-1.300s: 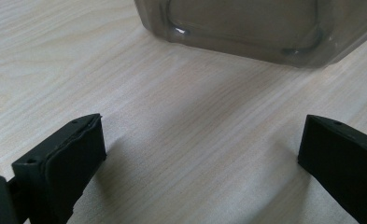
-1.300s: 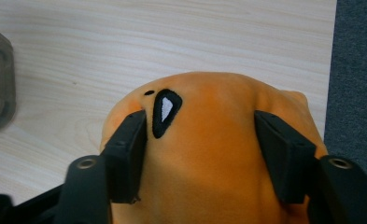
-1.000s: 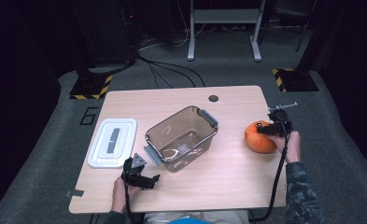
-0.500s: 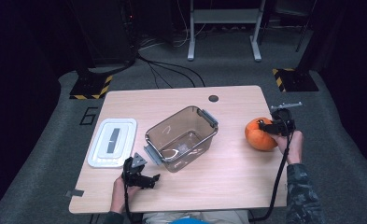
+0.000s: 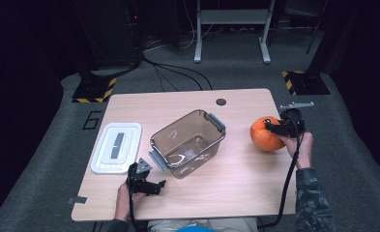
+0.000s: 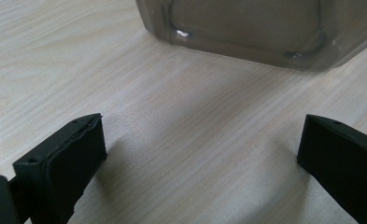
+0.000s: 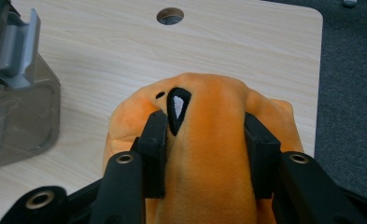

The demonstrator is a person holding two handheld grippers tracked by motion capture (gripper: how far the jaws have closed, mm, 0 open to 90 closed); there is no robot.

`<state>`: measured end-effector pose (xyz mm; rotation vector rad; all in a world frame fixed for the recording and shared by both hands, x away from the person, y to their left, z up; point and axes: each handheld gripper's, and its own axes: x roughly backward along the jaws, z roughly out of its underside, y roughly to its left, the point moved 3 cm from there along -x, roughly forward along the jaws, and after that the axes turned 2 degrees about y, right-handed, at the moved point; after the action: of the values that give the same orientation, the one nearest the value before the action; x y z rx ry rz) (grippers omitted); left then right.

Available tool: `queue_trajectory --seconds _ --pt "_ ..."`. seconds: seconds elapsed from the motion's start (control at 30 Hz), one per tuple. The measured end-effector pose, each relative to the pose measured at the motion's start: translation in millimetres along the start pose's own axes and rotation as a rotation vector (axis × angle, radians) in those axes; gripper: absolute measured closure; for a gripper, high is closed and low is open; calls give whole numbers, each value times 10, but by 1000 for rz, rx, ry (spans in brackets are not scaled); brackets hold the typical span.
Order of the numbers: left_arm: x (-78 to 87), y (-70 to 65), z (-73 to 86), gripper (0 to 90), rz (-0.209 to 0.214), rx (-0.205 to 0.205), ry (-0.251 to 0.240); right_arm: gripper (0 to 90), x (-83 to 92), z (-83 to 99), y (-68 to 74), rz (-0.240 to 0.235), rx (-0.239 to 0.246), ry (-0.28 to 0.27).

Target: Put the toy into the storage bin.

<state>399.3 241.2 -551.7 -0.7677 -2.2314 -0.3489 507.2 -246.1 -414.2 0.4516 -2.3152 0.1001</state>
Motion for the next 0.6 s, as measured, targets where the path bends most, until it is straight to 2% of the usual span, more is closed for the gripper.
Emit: queue_trajectory --seconds 0.3,0.6 --pt "0 2 -1 8 -2 2 5 585 63 -108 111 -23 19 -24" --pt "-3 1 -2 9 -1 4 2 584 129 -225 242 -39 60 -47"
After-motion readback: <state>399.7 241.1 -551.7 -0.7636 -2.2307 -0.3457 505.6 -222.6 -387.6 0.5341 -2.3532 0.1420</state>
